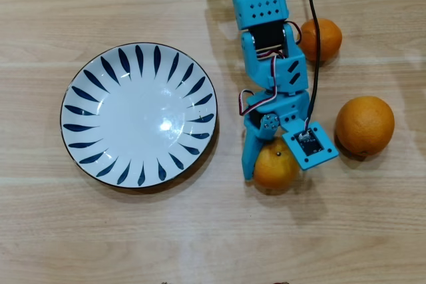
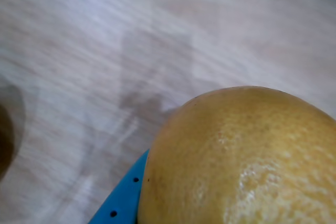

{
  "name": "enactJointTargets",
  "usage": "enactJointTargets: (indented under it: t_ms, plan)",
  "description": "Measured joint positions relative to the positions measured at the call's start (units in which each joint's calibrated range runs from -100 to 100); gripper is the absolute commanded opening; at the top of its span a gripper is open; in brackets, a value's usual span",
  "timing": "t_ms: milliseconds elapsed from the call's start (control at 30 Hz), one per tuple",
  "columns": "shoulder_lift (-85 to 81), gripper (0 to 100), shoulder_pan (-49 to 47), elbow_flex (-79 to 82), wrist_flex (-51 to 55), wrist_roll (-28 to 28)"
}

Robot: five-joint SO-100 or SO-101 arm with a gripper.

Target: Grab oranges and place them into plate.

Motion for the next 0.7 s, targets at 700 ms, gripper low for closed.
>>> enactJointTargets:
  t_ms: [700]
  plan:
    - [-46.30, 31, 26.17, 36.56, 11.89, 10.22]
